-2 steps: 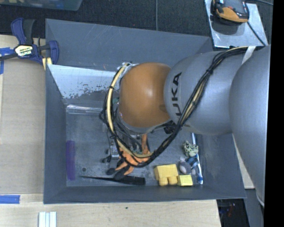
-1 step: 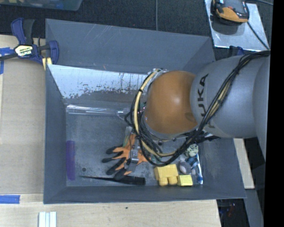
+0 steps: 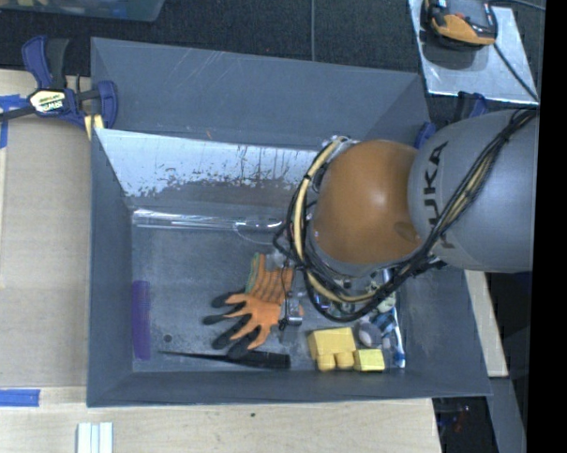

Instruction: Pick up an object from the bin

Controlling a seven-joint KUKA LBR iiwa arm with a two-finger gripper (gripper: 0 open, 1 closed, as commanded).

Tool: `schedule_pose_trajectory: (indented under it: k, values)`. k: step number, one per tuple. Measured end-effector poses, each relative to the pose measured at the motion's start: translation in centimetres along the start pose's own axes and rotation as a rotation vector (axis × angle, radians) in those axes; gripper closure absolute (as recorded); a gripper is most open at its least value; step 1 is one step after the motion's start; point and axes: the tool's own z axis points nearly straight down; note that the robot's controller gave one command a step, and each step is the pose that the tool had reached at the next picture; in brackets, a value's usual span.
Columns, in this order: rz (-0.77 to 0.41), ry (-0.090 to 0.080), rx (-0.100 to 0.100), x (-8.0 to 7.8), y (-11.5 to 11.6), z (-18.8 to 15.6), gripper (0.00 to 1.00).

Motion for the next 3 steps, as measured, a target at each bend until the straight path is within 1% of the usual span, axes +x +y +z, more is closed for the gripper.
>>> schedule_pose_trajectory:
  k: [1, 2, 3]
  values:
    - [-0.24, -0.009, -0.003, -4.0, -3.4, 7.3, 0.0]
    - [-0.015, -0.022, -0.002, -2.4, -2.4, 6.7, 1.0]
    - [-0.014, -0.022, -0.002, -2.4, -2.4, 6.7, 1.0]
